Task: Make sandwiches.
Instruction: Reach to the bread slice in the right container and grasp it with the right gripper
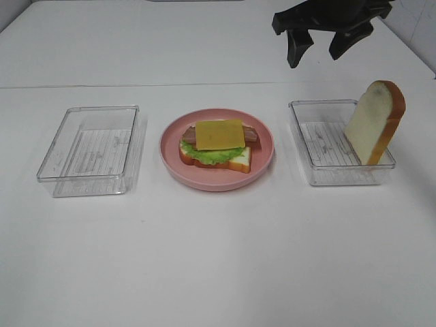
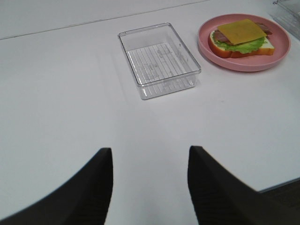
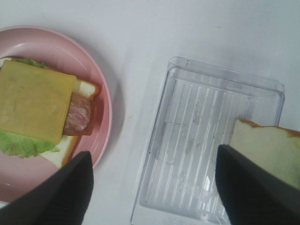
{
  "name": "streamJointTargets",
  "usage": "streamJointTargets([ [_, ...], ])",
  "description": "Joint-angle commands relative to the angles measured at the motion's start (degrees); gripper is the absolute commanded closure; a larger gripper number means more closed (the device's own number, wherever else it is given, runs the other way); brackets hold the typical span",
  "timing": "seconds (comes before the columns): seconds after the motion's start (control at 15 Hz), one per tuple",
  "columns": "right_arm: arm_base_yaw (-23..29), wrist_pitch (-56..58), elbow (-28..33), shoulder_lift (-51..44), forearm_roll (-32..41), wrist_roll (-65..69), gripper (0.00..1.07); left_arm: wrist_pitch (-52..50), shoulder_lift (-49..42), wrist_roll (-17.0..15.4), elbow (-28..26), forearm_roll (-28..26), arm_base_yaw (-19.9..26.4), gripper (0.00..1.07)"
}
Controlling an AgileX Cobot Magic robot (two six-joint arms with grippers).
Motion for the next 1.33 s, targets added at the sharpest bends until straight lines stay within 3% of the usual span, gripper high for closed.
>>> streamJointTargets([
  [0.07,-2.98,3.04,-1.55,-0.29,-0.80,1.32,0.38,-0.57,-1.43,-0.17,0.06,0.29,0.00,0.58],
  [0.4,-12.32,11.12,-1.60,-0.40,1.20,1.32,0.38,-0.57,-1.43,-0.17,0.06,0.29,0.00,0.58],
  [0.47,-15.70,11.80,-1.49,-0.34,4.07,0.52,0.38,-0.57,-1.43,-0.17,0.06,0.29,0.00,0.58],
  [0.67,-18.79,11.80,-1.49,0.23,12.26,-3.72,0.38,-0.57,-1.43,-0.17,0.06,0.29,0.00,0.58],
  [1.33,-19.37,11.80,-1.38,6.42,11.63,-4.87,0.38,-0.57,-1.43,-0.17,0.06,0.29,0.00,0.58],
])
